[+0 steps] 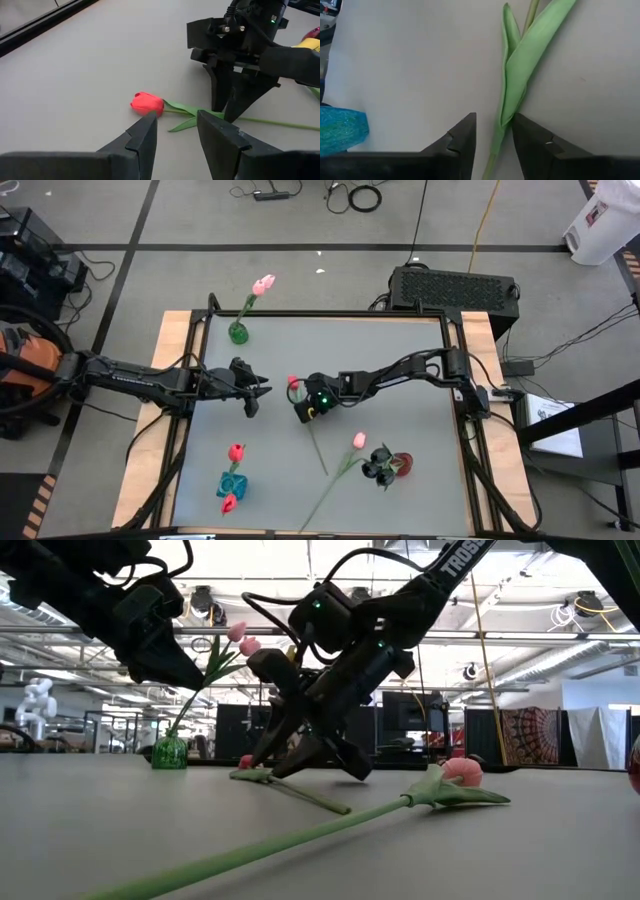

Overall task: Sort flowers into vase by color
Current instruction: Put the red flower into the blue vase

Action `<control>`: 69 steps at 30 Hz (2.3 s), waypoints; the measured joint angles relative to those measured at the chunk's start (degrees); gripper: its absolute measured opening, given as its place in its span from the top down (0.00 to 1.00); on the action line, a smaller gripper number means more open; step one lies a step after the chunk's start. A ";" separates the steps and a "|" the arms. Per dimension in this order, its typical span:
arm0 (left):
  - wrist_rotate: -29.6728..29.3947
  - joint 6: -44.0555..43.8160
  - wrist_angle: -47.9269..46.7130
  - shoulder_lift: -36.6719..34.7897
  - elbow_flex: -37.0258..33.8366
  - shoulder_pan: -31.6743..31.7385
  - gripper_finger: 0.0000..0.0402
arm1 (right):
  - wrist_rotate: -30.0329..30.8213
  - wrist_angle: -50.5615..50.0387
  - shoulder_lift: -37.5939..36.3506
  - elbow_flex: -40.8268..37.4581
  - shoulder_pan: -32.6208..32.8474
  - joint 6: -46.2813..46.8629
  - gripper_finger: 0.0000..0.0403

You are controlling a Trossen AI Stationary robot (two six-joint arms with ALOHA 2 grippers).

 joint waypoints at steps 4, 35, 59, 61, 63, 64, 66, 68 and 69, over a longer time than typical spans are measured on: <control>-0.01 -0.01 0.00 0.00 0.00 -0.02 0.64 | -0.17 -0.17 0.06 0.00 0.05 0.28 0.79; 2.25 6.45 12.96 -4.76 0.08 -0.02 0.64 | 5.30 3.15 -7.30 -0.11 -3.31 -14.80 1.00; 24.62 10.49 31.46 -11.50 0.09 0.00 0.64 | 16.62 16.80 -23.08 -0.02 4.22 -37.08 1.00; 25.68 10.48 32.21 -11.50 0.09 -0.02 0.64 | 16.59 17.76 -23.08 -0.02 5.03 -37.90 1.00; 25.75 10.47 32.96 -11.12 0.09 0.00 0.64 | 16.63 18.84 -23.06 -0.02 5.68 -38.36 1.00; 25.75 10.47 33.44 -10.78 0.09 0.00 0.64 | 16.66 19.33 -23.06 -0.02 5.99 -38.49 1.00; 25.75 10.48 34.54 -9.80 0.09 0.00 0.64 | 16.78 19.71 -23.06 -0.02 6.55 -38.63 1.00; 25.75 10.47 36.49 -8.31 0.09 0.00 0.64 | 16.74 19.52 -23.06 -0.02 7.16 -38.63 1.00; 25.75 10.47 37.64 -7.44 0.09 -0.01 0.64 | 16.74 19.49 -22.92 -0.02 7.43 -38.63 1.00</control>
